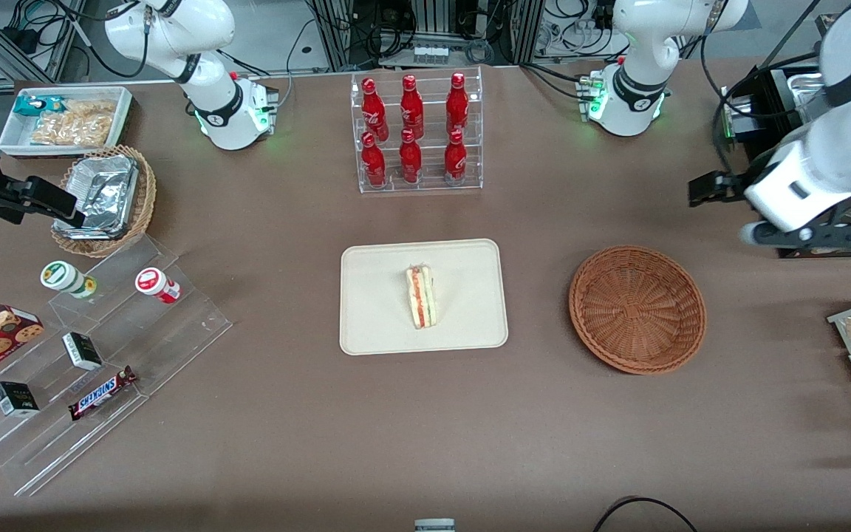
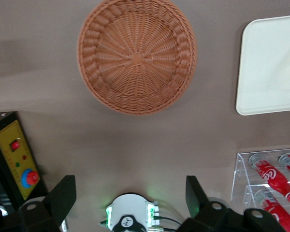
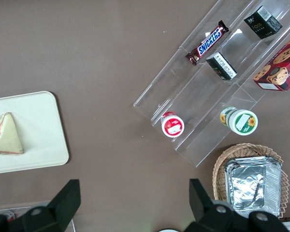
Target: Place sandwich from basket to tray
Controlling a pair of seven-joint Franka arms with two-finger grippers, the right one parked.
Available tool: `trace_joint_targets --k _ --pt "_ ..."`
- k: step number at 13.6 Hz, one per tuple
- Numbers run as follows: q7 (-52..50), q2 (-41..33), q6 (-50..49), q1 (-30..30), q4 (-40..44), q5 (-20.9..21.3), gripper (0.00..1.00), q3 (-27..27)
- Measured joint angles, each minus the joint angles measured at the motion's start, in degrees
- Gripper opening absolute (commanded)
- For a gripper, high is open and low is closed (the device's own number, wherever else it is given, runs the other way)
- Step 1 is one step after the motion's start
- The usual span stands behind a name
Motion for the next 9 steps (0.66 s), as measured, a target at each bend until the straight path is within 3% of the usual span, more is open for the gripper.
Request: trace_joint_targets --k 4,9 --pt "1.69 -2.71 0.48 2.82 0.80 2.62 1.00 0.24" --pt "1.69 -2.75 1.94 2.82 1.62 2.96 1.00 0.34"
